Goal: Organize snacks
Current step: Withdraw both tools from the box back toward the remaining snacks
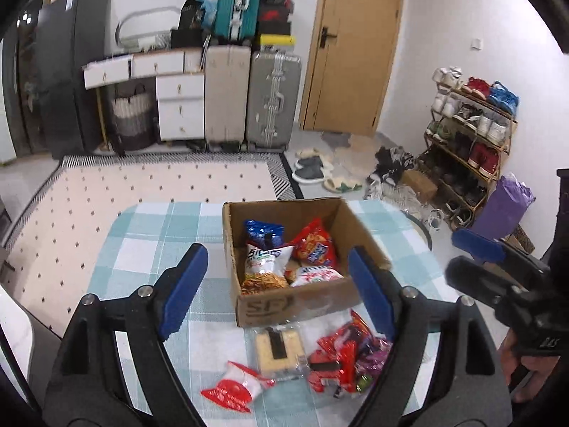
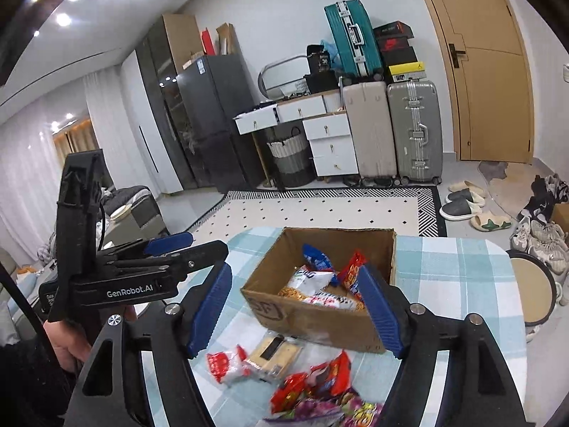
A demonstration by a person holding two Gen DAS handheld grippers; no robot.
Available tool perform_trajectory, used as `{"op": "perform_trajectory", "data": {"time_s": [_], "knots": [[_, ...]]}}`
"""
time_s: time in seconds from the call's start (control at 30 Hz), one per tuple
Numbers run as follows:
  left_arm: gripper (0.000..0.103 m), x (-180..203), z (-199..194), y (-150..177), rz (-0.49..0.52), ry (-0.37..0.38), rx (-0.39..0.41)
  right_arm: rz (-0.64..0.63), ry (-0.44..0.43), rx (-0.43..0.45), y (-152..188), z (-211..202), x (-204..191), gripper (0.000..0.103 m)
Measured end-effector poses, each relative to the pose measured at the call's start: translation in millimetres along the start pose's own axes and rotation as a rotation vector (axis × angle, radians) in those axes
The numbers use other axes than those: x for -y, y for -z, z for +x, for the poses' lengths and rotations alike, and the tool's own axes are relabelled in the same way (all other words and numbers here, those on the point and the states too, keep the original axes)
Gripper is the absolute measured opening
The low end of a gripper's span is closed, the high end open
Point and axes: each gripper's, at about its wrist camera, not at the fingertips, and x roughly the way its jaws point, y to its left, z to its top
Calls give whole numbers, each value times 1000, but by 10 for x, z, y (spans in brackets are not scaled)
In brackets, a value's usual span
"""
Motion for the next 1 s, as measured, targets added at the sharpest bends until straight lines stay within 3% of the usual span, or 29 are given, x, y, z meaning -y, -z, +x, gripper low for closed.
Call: {"op": "perform_trajectory", "data": {"time_s": [0.17,0.33,0.7,1.0], "knots": [[86,220,-453,197,48,-23,68,11,16,38,266,-348,-156,83],[102,382,-837,421,64,-21,109,30,18,78,513,-668,-296,87],[102,428,-1326,945,71,-35,144,-20,55,150,880,-1143,-626,100],[102,276,-1285,1396,63,-38,133,-68,127,132,1250,-1159,-699,101]]}}
